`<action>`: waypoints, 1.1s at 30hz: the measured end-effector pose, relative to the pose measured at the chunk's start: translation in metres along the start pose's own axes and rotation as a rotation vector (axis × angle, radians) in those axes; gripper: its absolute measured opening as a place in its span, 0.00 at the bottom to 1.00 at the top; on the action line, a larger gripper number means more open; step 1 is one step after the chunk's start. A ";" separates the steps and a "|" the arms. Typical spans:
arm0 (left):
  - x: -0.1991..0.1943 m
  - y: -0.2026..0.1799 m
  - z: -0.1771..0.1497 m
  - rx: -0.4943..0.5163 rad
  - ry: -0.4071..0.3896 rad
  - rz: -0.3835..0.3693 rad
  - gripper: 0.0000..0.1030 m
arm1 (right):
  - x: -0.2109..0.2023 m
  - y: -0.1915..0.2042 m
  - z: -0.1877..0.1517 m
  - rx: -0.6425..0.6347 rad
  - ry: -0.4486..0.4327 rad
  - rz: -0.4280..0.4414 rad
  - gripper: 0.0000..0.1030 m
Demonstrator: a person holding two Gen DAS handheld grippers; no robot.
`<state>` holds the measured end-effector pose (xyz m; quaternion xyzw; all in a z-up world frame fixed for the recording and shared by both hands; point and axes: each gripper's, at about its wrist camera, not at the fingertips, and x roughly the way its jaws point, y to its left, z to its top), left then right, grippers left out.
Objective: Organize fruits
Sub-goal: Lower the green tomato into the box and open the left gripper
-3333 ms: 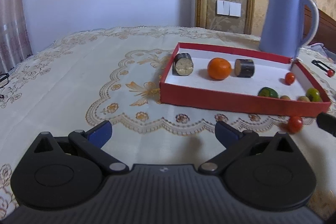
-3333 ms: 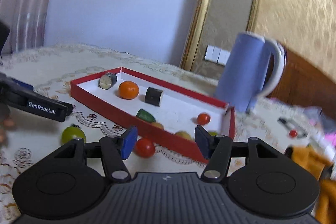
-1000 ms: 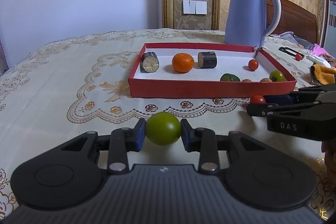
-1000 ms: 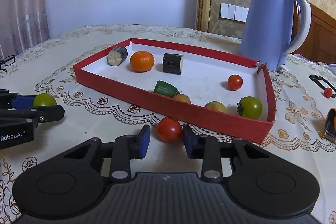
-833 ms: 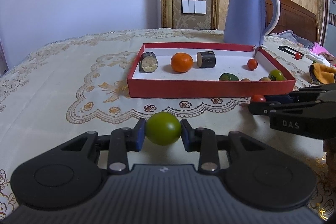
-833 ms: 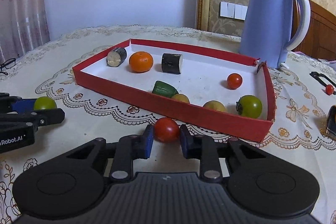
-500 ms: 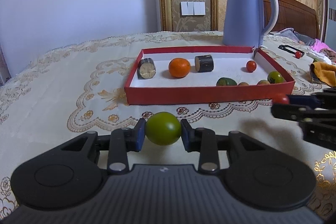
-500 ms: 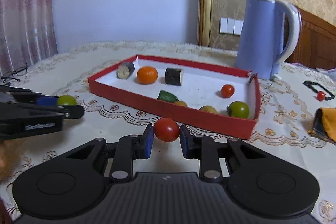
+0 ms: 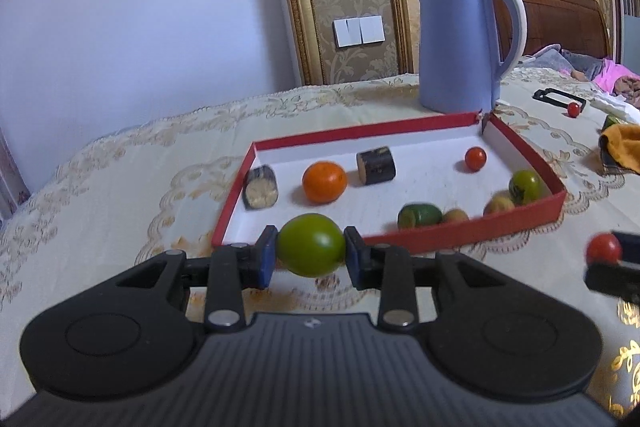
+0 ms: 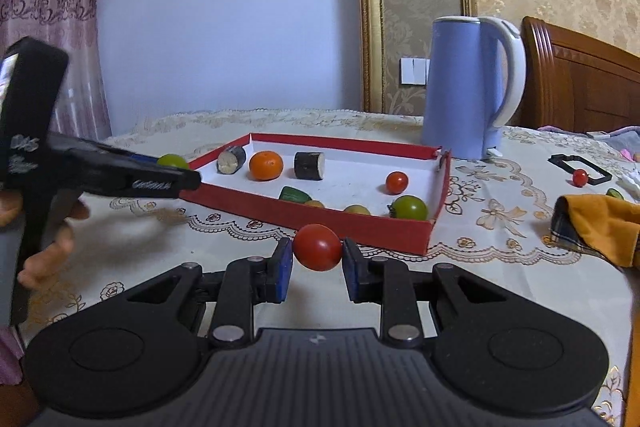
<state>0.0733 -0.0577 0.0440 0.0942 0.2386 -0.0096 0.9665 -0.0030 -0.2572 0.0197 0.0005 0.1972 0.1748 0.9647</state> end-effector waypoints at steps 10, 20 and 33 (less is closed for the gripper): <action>0.054 0.000 0.034 -0.012 0.040 0.059 0.31 | -0.011 -0.017 -0.002 0.057 -0.035 0.004 0.25; 0.122 0.010 0.059 -0.038 0.101 0.120 0.31 | -0.003 -0.020 -0.006 0.078 -0.023 0.022 0.25; 0.110 0.011 0.048 -0.011 0.079 0.161 0.47 | 0.007 -0.015 -0.007 0.079 -0.007 0.024 0.25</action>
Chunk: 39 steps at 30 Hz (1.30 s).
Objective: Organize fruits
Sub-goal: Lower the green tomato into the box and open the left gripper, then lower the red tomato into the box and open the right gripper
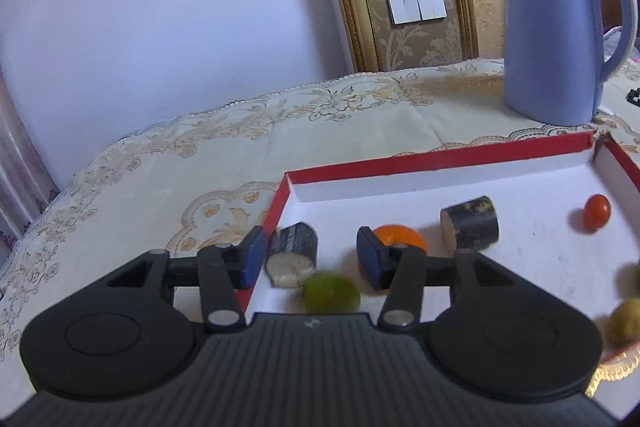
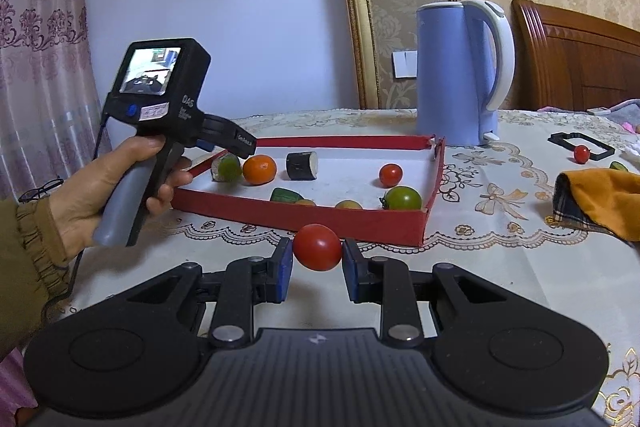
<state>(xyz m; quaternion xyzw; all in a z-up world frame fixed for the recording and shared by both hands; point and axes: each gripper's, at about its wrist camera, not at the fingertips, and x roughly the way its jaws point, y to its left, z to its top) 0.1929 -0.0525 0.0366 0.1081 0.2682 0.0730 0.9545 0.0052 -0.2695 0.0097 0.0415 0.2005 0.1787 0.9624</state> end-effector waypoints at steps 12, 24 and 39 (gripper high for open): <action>-0.061 0.034 -0.050 -0.074 0.007 -0.049 0.82 | 0.017 0.015 0.016 -0.039 -0.005 0.001 0.25; -0.070 0.050 -0.093 -0.135 0.070 -0.089 0.89 | 0.057 0.018 0.053 -0.063 -0.009 -0.038 0.25; -0.067 0.045 -0.100 -0.124 0.059 -0.097 0.95 | 0.132 0.004 0.084 -0.015 0.034 -0.141 0.25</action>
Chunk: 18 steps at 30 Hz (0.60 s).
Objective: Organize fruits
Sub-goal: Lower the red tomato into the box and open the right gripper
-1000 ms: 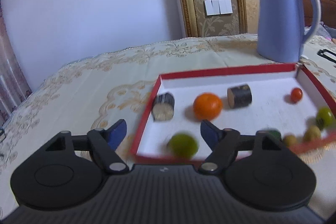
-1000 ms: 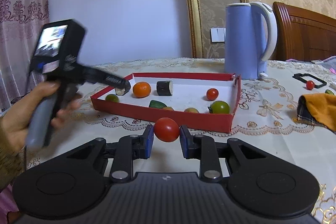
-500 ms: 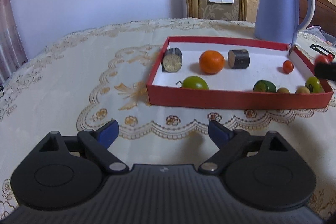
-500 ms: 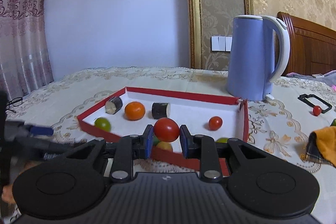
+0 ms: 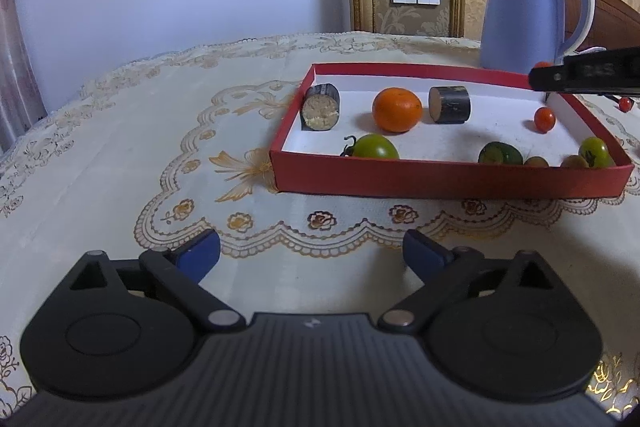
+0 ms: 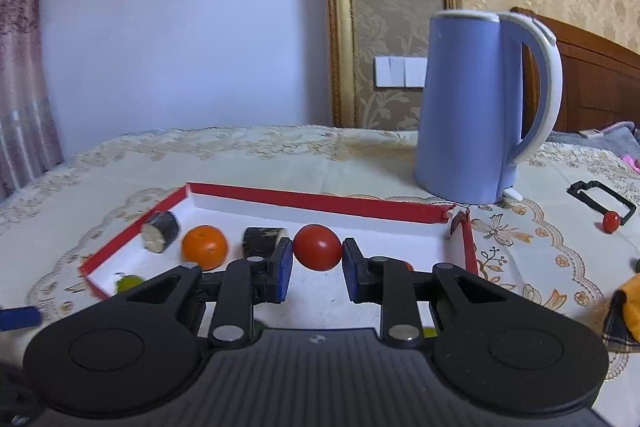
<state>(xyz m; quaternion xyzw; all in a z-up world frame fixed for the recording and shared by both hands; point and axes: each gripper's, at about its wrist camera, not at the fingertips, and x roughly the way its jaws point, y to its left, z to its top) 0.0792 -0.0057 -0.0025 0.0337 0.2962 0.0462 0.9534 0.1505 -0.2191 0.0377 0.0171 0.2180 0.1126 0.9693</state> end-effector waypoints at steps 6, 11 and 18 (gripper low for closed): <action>-0.001 0.001 -0.001 -0.002 -0.003 -0.011 0.95 | 0.029 -0.009 0.003 0.021 0.040 -0.056 0.26; -0.001 0.002 -0.001 -0.005 -0.001 -0.014 0.96 | 0.038 -0.011 0.000 0.027 0.060 -0.069 0.26; -0.001 0.003 -0.001 -0.010 -0.001 -0.014 0.96 | 0.043 -0.006 -0.003 0.003 0.082 -0.072 0.26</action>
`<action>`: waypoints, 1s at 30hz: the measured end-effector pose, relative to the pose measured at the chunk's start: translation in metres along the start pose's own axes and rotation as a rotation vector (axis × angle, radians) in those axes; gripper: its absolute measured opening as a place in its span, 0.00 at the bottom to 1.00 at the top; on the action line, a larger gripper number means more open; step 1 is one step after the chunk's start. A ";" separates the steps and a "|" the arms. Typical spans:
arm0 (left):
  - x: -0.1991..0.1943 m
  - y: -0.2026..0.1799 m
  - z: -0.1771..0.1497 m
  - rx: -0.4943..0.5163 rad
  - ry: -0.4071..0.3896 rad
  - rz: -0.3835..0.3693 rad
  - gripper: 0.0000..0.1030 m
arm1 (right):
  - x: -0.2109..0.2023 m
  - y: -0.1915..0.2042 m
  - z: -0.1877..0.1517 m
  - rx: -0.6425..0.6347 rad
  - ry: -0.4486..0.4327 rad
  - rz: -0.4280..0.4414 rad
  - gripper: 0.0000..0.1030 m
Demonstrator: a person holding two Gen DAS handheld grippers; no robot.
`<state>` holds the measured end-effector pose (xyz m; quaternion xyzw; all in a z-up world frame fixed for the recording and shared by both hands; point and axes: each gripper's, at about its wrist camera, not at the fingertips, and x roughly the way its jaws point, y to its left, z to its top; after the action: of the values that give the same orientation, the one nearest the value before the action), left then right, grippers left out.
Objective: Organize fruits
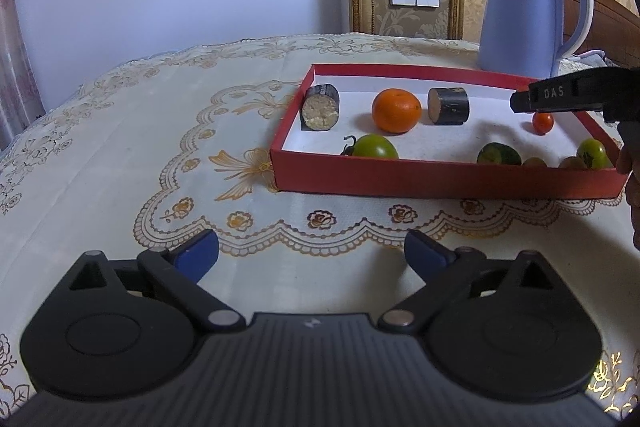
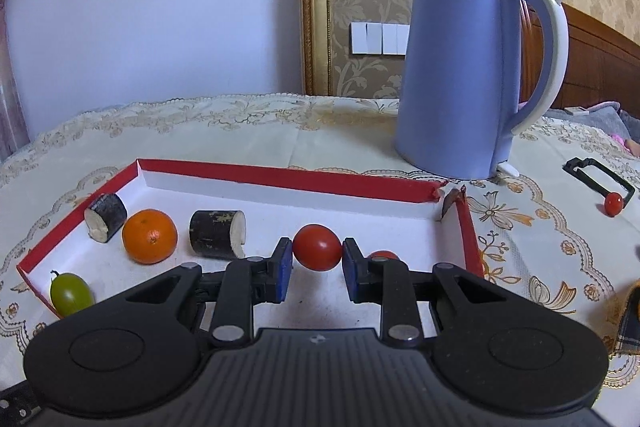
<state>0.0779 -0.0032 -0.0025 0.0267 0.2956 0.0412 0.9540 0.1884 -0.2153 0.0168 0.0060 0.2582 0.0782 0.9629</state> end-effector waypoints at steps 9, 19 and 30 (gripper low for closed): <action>-0.001 0.000 0.000 0.001 -0.003 -0.006 0.98 | 0.004 0.002 -0.002 -0.008 0.018 0.000 0.27; -0.001 0.002 0.000 -0.007 -0.012 -0.004 1.00 | -0.024 0.006 -0.005 -0.027 -0.043 0.017 0.47; -0.002 0.002 0.000 -0.008 -0.012 0.000 1.00 | -0.064 0.014 -0.019 -0.040 -0.106 0.073 0.61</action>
<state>0.0761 -0.0016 -0.0014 0.0233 0.2898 0.0421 0.9559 0.1226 -0.2117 0.0330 0.0002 0.2049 0.1179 0.9716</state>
